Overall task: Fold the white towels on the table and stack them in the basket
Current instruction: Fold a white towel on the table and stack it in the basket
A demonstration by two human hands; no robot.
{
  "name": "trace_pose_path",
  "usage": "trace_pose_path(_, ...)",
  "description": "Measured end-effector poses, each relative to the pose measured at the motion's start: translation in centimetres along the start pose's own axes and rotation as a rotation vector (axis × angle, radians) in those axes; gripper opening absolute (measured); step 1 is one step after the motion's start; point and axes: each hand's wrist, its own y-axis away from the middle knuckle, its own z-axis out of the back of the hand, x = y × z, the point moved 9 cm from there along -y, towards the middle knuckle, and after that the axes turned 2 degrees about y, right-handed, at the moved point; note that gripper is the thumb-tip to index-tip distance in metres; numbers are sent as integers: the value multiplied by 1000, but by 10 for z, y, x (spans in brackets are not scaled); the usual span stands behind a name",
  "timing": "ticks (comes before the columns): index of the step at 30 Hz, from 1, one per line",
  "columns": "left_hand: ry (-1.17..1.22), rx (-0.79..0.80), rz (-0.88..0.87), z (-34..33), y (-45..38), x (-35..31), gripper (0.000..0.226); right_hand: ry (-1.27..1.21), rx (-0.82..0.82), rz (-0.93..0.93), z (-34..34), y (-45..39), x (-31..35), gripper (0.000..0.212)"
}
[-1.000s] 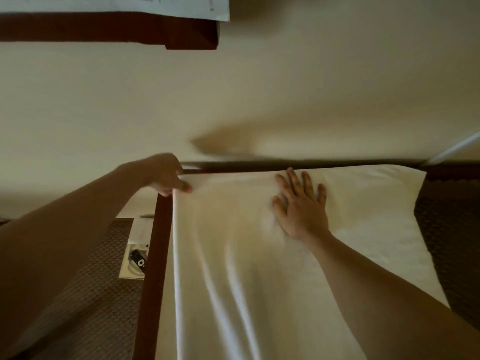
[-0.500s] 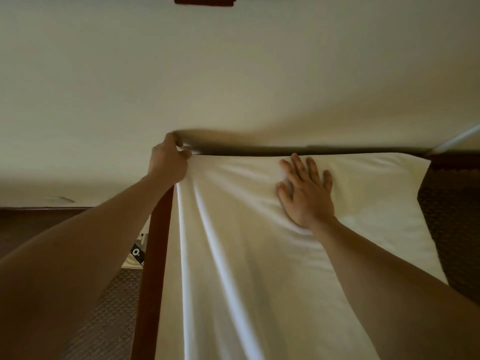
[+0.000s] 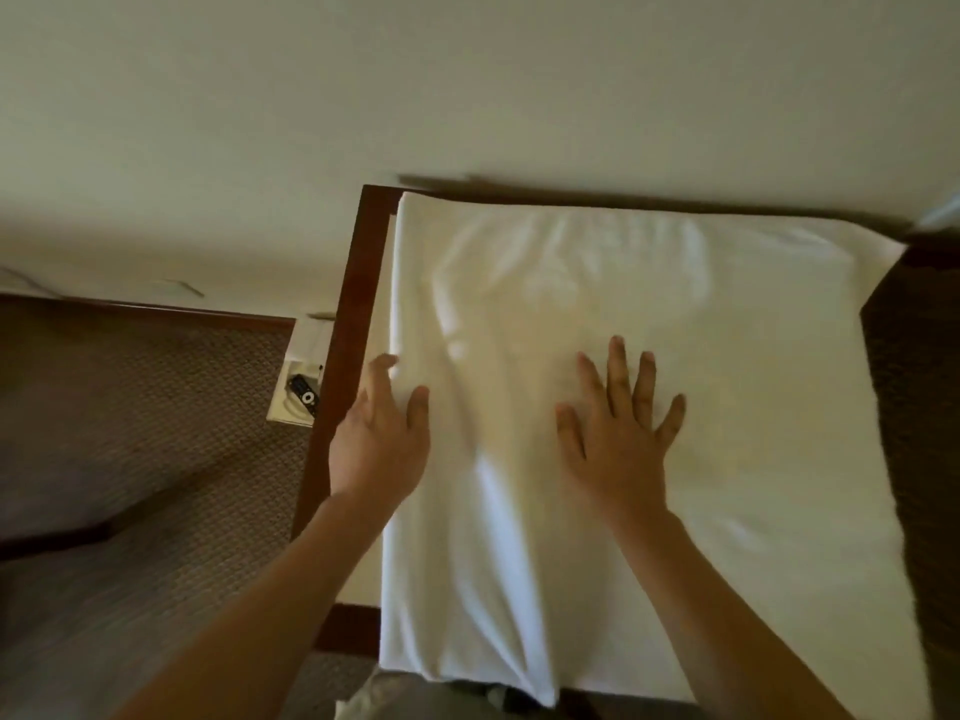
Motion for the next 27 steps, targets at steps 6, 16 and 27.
trace_pose_path(6,55,14,-56,-12,118,13,53,96,135,-19,-33,113,-29,68)
trace_pose_path(16,-71,-235,194,17,157,68,49,50,99,73,-24,123,-12,69)
trace_pose_path(27,541,-445,583,-19,262,111,33,-292,-322,-522,37,221,-206,43)
